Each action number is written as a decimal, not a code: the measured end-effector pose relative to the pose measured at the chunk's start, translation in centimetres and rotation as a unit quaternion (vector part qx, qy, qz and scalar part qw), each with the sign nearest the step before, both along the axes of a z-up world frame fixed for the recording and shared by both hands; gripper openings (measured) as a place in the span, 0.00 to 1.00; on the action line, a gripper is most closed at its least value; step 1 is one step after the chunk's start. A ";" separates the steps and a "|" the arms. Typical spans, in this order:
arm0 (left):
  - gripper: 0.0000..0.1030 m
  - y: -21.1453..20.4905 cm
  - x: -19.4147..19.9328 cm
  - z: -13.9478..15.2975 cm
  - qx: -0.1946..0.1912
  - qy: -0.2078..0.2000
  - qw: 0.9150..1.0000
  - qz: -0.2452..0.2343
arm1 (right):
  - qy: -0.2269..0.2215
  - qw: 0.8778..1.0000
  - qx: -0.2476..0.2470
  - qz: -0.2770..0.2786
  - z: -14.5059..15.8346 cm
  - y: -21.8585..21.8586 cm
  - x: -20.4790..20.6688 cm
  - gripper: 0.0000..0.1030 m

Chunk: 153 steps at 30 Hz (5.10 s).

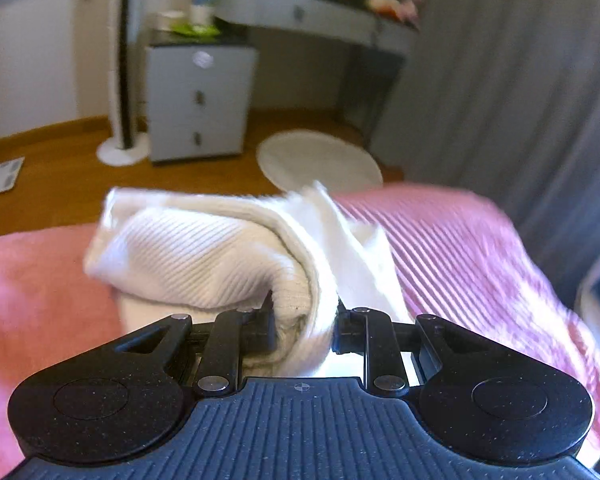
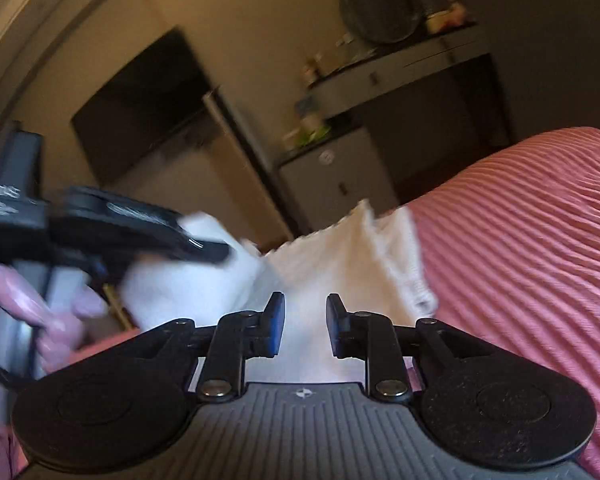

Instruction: Fold small clothes

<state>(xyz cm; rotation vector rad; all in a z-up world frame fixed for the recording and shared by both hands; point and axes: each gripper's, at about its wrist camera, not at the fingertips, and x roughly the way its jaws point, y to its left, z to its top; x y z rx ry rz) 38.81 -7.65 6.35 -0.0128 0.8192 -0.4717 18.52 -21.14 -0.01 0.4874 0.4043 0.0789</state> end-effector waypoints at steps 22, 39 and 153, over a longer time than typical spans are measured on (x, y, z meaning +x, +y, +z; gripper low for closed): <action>0.84 9.0 -11.7 -8.3 -0.031 -0.003 0.976 0.217 | 0.059 0.985 0.159 0.012 -2.4 -4.0 2.9 0.69; 0.80 11.5 -10.0 -10.6 -0.119 -0.026 0.973 0.197 | 0.174 0.974 0.126 0.067 -2.0 -0.8 15.2 0.34; 0.80 17.1 -17.6 -6.6 -0.144 0.033 0.970 0.195 | 0.156 0.980 0.082 0.097 1.4 5.4 0.8 0.58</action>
